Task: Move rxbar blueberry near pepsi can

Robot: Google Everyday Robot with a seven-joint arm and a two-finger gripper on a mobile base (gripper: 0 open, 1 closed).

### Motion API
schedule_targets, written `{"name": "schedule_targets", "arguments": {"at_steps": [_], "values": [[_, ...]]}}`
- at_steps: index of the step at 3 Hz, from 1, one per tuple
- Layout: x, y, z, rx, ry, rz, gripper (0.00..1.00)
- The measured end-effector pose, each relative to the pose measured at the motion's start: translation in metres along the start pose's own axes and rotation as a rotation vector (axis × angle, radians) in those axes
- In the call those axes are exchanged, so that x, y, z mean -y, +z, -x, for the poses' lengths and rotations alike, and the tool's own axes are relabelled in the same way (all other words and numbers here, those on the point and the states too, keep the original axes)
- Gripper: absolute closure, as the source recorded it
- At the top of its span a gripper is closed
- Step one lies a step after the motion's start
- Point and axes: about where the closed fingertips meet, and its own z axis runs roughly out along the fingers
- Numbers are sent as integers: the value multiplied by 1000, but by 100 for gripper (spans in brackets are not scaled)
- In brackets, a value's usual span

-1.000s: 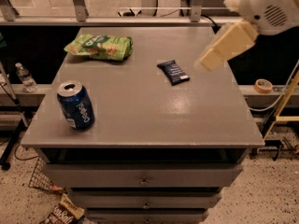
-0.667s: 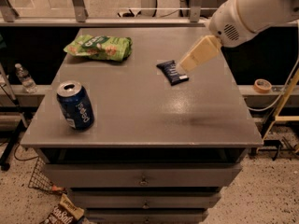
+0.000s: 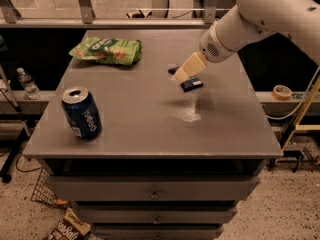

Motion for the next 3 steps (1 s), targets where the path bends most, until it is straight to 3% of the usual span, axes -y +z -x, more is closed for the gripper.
{"name": "schedule_targets", "arguments": {"at_steps": [1, 2, 3], "values": [[9, 38, -3, -44, 64, 2, 0], [5, 62, -1, -82, 84, 17, 0], [-2, 75, -2, -126, 86, 19, 17]]}}
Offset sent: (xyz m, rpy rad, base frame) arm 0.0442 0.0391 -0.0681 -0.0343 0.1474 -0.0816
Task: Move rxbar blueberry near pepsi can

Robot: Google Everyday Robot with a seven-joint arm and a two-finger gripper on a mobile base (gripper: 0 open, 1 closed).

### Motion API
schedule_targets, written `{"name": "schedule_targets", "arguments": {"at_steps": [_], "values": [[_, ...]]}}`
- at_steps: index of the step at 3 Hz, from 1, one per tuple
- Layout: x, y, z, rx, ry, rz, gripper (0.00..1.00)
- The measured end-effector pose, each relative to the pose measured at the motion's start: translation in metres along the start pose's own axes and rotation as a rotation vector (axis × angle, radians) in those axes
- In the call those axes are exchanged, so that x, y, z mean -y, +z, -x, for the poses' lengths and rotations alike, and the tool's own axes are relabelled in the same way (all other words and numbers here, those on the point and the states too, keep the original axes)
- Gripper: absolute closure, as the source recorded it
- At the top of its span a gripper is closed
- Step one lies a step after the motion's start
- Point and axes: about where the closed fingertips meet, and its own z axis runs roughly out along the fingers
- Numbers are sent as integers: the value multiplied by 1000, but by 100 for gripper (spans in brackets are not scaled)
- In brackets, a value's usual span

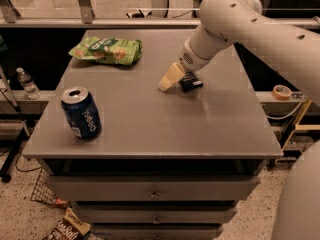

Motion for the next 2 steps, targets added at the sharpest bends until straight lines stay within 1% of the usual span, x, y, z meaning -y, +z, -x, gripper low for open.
{"name": "schedule_targets", "arguments": {"at_steps": [1, 2], "values": [[-4, 5, -5, -21, 12, -2, 41], [-3, 0, -2, -22, 13, -1, 72]]}}
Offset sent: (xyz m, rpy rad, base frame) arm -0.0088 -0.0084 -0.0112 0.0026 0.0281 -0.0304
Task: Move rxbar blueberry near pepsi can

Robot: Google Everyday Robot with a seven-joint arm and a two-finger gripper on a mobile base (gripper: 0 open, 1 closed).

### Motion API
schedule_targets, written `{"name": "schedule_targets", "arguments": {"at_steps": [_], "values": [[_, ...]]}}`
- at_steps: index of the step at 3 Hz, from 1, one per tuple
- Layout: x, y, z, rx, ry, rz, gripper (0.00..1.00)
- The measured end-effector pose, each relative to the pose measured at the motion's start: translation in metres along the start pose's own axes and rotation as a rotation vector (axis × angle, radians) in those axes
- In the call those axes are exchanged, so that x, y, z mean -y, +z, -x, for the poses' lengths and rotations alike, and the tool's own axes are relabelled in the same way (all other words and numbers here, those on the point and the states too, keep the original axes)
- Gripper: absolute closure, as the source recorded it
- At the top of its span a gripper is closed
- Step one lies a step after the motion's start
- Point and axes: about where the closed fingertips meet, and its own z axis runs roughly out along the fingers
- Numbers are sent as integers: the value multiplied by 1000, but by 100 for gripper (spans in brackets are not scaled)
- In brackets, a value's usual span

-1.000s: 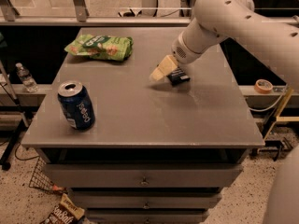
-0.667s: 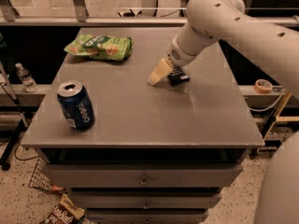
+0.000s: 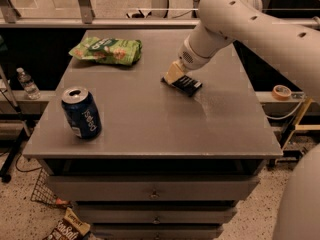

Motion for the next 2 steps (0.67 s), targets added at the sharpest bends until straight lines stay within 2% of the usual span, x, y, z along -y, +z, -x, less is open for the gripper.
{"name": "schedule_targets", "arguments": {"at_steps": [1, 2], "values": [[0, -4, 2, 0, 0, 0, 95], [-10, -32, 21, 100, -86, -19, 100]]}}
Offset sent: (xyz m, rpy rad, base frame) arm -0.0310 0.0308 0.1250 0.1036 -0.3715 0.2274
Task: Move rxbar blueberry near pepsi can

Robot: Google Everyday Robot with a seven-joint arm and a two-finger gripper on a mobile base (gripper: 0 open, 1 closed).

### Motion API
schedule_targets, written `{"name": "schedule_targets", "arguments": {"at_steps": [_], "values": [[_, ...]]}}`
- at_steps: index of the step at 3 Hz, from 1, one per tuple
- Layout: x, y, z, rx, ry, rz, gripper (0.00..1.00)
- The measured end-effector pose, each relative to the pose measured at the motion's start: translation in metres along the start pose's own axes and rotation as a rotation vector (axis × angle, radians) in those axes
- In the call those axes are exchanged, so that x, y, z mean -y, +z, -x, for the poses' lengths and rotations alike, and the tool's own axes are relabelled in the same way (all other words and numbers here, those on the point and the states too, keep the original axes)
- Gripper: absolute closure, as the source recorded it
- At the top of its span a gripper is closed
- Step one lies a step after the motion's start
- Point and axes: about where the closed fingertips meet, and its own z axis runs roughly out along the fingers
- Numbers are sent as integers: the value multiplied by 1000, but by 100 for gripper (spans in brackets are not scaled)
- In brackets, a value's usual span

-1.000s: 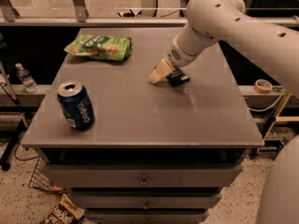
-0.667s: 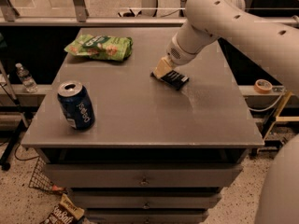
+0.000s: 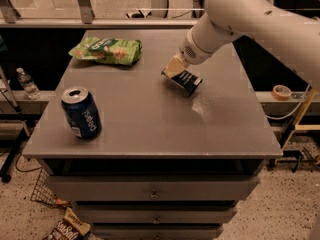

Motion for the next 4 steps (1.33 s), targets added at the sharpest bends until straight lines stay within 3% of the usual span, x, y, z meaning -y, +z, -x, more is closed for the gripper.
{"name": "schedule_targets", "arguments": {"at_steps": [1, 2, 3, 4], "values": [[-20, -54, 40, 148, -160, -33, 100], [-24, -55, 42, 152, -211, -33, 100], [-27, -53, 43, 147, -218, -22, 100], [-59, -42, 52, 137, -321, 68, 100]]}}
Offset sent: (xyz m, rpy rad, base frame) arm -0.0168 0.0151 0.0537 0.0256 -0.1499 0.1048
